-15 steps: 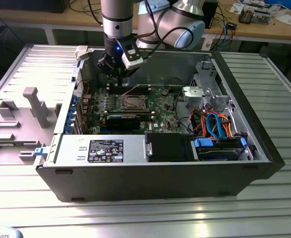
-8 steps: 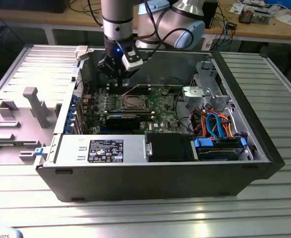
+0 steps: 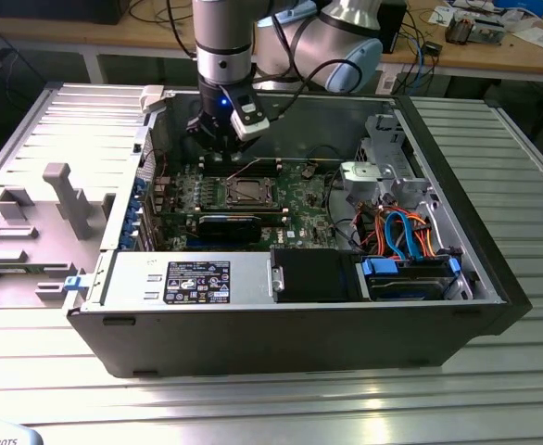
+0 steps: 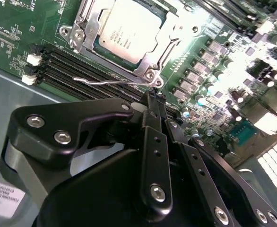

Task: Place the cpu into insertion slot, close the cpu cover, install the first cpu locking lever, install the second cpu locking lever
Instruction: 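Install the first cpu locking lever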

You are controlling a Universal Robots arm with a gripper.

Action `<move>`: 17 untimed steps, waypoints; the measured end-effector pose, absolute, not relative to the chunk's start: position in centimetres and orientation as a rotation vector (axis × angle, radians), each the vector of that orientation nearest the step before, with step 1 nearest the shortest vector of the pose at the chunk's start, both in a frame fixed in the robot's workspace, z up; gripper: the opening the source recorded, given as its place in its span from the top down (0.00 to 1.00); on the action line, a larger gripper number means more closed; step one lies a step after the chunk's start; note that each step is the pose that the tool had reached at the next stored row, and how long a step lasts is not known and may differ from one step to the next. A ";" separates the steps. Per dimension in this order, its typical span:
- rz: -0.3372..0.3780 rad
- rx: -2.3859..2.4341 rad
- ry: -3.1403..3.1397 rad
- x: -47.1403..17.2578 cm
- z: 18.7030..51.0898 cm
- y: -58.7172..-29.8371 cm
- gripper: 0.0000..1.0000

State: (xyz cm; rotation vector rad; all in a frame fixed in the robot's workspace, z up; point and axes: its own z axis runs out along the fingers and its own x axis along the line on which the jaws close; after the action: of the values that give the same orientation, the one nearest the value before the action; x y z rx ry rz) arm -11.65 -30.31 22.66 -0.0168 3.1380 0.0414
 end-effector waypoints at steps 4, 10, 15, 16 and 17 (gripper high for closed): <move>0.041 -0.057 3.138 -11.5 22.1 -29.9 0.89; 0.041 -0.057 3.138 -11.1 21.6 -29.8 0.89; 0.042 -0.057 3.138 -10.5 21.3 -29.8 0.89; 0.041 -0.057 3.138 -10.4 21.3 -29.8 0.89; 0.041 -0.057 3.138 -10.3 21.2 -29.8 0.89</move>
State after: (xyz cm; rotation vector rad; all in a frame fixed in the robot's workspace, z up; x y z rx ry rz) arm -10.31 -29.79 21.22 -0.0570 3.1382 0.0411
